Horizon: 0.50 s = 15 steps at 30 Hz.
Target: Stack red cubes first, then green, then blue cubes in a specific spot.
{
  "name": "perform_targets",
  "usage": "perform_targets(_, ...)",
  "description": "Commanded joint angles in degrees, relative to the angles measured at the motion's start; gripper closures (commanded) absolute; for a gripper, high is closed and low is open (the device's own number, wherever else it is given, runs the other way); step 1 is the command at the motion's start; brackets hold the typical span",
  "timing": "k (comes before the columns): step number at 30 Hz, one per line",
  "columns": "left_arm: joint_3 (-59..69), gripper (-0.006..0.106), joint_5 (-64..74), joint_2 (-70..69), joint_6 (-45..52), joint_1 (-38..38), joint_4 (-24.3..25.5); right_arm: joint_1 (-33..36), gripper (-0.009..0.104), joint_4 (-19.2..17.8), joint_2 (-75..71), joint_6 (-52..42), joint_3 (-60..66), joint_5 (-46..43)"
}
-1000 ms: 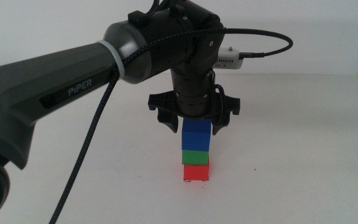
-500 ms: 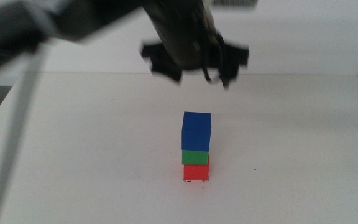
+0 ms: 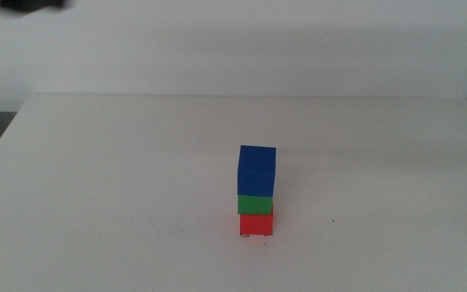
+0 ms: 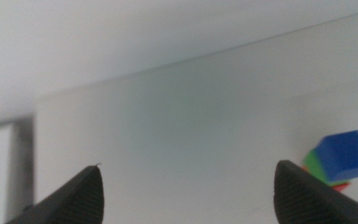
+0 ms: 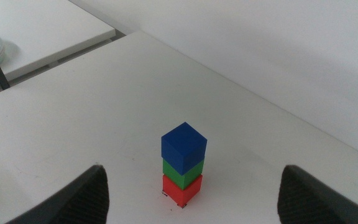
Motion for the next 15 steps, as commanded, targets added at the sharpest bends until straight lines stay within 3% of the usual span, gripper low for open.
perform_targets(1, 6.6, 0.007, -0.9, -7.3, 2.1, 6.2, -4.0, -0.4, 0.002, -0.2, -0.3, -0.5, 0.3, -0.6)
perform_targets(3, 12.9, 0.007, -8.3, -13.4, 8.3, 13.0, -9.5, -0.4, 0.002, -0.2, -0.3, -0.5, 0.3, -0.6)
perform_targets(6, 18.8, 0.007, -11.5, -19.4, 10.2, 18.8, -12.7, -0.4, 0.002, 0.3, -0.1, -0.5, 0.3, -0.6)
perform_targets(15, 21.3, 0.007, -12.0, -24.1, 10.3, 19.8, -17.7, -0.4, 0.002, 0.1, -0.2, -0.5, 0.3, -0.6)
